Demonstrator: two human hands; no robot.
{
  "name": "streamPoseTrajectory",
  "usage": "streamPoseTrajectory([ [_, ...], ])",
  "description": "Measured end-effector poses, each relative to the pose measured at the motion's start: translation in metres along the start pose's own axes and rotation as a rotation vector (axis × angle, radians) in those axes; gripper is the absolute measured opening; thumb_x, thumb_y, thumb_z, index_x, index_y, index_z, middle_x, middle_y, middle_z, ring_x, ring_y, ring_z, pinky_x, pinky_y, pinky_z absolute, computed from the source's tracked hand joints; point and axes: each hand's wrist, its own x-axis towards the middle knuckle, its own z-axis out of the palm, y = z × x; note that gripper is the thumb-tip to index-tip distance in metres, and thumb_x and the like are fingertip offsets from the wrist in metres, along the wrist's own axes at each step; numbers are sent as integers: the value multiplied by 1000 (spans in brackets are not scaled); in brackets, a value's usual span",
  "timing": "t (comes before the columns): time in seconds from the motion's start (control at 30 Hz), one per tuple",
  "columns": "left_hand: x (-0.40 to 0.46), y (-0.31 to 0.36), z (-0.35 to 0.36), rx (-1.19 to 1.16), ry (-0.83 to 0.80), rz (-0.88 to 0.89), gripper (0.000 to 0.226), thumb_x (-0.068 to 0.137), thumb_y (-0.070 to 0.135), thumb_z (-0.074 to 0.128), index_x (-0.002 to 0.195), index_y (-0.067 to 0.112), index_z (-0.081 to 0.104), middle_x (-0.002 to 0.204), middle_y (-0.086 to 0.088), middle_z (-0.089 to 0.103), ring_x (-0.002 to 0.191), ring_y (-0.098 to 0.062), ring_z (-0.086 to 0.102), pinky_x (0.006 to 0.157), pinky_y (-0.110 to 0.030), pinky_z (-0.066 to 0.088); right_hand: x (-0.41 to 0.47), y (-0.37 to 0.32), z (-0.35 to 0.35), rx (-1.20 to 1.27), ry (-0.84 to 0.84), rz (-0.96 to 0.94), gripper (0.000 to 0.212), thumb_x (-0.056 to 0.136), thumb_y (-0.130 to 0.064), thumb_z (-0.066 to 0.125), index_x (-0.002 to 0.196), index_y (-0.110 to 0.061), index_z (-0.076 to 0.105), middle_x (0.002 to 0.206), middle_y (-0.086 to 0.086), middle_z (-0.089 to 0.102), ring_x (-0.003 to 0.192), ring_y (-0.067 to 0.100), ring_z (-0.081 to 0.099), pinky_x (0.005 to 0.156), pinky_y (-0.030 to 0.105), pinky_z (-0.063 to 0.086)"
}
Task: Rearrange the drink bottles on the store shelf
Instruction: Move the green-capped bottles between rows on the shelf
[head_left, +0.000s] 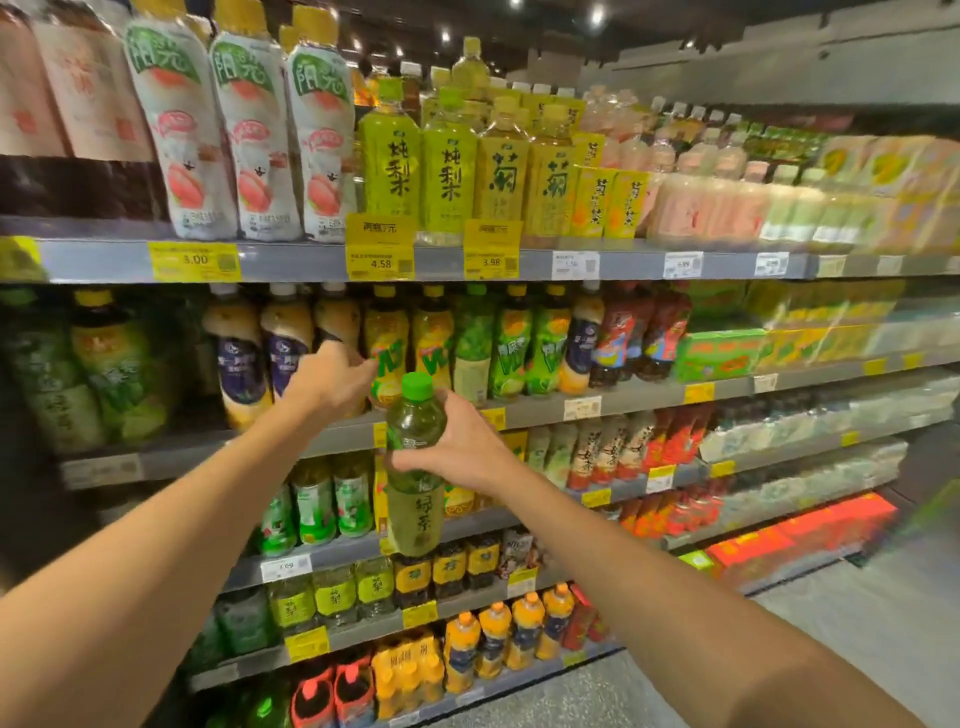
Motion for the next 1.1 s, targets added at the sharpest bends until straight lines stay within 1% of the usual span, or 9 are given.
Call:
streamPoseTrajectory([
  [0.1,-12,-12,27,50,-58,-140,39,95,29,59,116,-1,70,124,-26,70,120,-41,64,95,-40,51,-10,26,-21,-1,-42,-30,108,46,-64,85,141,-32,44,134,-12,59,121,15,59,104,44,49],
  [0.3,-57,-22,59,164,-139,-288,66,75,42,49,128,5,61,132,-21,66,123,-42,63,103,-49,54,-34,50,-71,1,-179,-136,75,69,-25,92,122,-33,40,109,-17,54,108,12,55,95,28,43],
  [0.43,-100,1,65,190,-100,-326,57,76,47,51,111,5,69,122,-18,71,114,-40,67,98,-48,56,-39,50,-83,21,-203,-200,83,58,-37,93,127,-28,49,118,-13,62,108,12,62,99,37,50],
  [0.53,-126,26,57,140,-8,-292,48,90,39,58,127,8,64,134,-14,66,123,-35,62,101,-42,51,-42,37,-83,27,-228,-266,87,59,-36,92,133,-28,46,125,-10,57,112,15,58,101,41,50],
  [0.67,-148,38,48,108,60,-235,45,96,22,60,139,7,57,139,-13,63,126,-31,62,102,-36,51,-52,17,-73,11,-264,-317,89,61,-38,91,135,-29,42,132,-12,54,114,16,55,100,36,48],
  [0.77,-165,27,36,103,73,-208,35,95,22,62,124,3,68,127,-15,71,119,-32,65,91,-36,51,-53,-1,-55,18,-319,-327,100,66,-27,93,149,-18,36,132,-10,46,125,22,52,103,33,44],
  [0.83,-172,6,26,96,77,-261,34,93,26,63,117,4,70,121,-13,73,116,-32,67,81,-33,48,-55,-15,-37,31,-348,-347,91,66,-20,94,141,-19,41,134,-6,51,120,22,54,99,31,44],
  [0.93,-171,-27,7,107,56,-323,36,91,31,63,114,6,73,121,-12,74,118,-31,67,88,-33,53,-54,-32,-6,47,-402,-308,88,64,-17,95,133,-22,40,122,-3,54,109,17,54,93,29,43],
  [1.1,-148,-83,-19,116,6,-390,38,90,28,65,119,4,72,126,-15,72,118,-32,68,90,-36,53,-33,-62,43,49,-448,-321,126,29,-47,99,138,-9,47,129,4,64,116,22,63,99,38,52],
])
